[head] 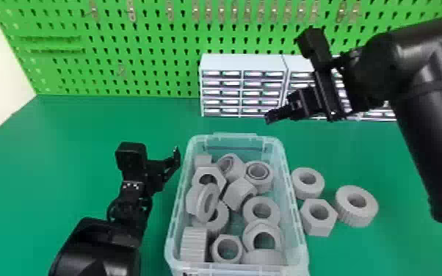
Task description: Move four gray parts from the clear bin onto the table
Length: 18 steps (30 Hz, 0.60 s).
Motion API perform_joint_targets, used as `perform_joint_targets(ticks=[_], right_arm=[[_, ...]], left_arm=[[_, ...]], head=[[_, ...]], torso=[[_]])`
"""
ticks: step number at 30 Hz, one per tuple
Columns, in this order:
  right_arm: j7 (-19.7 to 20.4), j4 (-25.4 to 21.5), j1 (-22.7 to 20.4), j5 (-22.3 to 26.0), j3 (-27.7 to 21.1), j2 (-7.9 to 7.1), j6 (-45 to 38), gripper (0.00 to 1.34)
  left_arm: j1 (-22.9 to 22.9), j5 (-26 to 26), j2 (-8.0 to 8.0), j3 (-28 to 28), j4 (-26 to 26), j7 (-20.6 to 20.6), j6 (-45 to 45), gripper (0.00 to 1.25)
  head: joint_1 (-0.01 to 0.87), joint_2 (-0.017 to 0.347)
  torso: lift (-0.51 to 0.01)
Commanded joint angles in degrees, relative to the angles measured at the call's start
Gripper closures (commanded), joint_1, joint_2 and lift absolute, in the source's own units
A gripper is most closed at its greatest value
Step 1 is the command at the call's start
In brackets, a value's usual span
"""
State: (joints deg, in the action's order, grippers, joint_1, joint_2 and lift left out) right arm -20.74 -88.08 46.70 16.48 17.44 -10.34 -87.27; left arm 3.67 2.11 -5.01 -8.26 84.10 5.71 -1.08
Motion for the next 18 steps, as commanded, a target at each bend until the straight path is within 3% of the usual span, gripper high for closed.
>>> perform_joint_targets(ticks=[1, 18], right_arm=[[0.0, -0.51, 0.68, 1.37, 2.07, 0.23, -0.35, 0.51], [0.0, 0.02, 1.82, 2.86, 8.4, 1.03, -2.38, 0.51]], left_arm=[[-0.07, 0.0, 0.0, 0.09, 0.01, 0.0, 0.03, 0.18], [-0.33, -0.27, -0.18, 0.35, 0.27, 0.0, 0.03, 0.18]], head=[[0.693, 0.072], [0.693, 0.072]], torso=[[-0.052], [-0.052]])
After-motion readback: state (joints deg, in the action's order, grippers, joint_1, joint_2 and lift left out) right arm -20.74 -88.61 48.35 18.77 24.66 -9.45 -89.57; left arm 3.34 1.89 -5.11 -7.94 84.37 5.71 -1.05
